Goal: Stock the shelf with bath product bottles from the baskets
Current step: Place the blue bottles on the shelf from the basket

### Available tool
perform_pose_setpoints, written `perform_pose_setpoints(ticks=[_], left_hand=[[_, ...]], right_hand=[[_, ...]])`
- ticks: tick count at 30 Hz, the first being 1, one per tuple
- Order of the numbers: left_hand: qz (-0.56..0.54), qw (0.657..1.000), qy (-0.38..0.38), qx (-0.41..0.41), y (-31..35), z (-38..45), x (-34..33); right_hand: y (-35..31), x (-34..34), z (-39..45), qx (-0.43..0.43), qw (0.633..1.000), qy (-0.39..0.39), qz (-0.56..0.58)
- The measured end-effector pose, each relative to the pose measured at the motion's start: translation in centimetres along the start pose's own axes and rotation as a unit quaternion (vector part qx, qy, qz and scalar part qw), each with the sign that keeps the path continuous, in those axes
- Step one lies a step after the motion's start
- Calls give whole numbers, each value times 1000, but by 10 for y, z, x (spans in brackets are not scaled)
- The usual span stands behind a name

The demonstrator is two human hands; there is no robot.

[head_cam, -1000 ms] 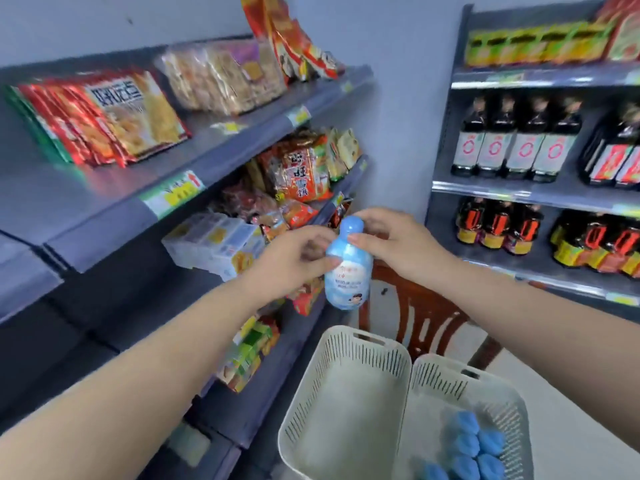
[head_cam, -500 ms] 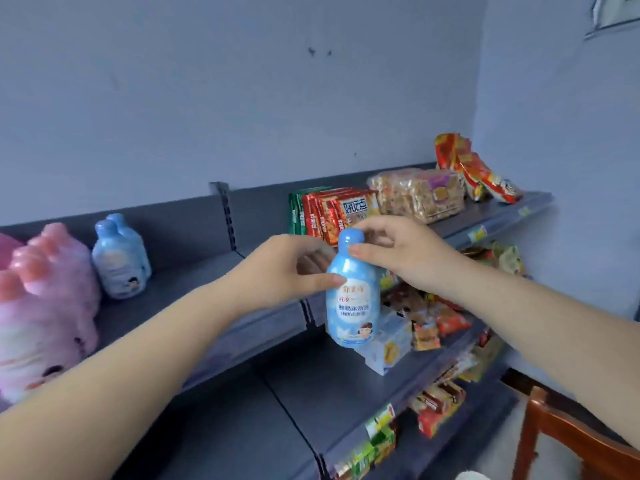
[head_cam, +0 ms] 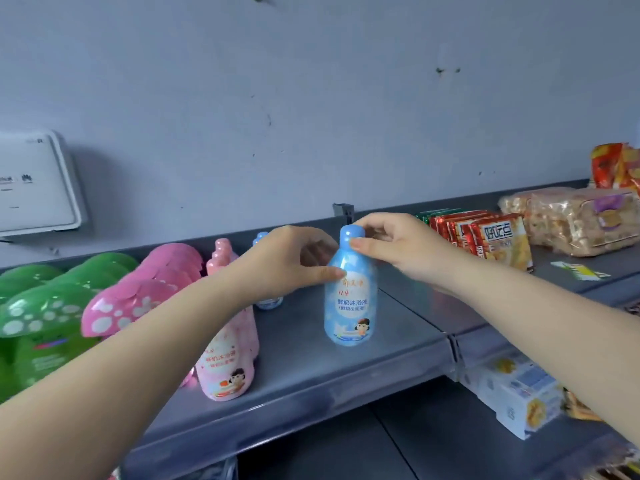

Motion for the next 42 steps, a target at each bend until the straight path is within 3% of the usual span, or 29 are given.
perform_pose_setpoints(ticks=[11,23,32,42], left_hand=[[74,993,12,95,-52,30,39],[204,960,-47,187,-103,67,47],[200,954,-103,199,-119,68,40],[182,958,-97,199,-129,63,33]], right_hand=[[9,-40,83,35,998,-54,-18],[47,-88,148,34,988,-120,-87],[73,-103,153,19,990,-111,-80],[84,-110,149,-1,996,-81,-36]])
Point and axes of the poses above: each hand's wrist, its own z-axis towards the middle knuckle, its own x-axis out of the back of the hand, y = z × x, the point moved 1 cm from there along z, towards the middle knuckle, and after that the axes turned 3 degrees about y, right-handed, at the moved point
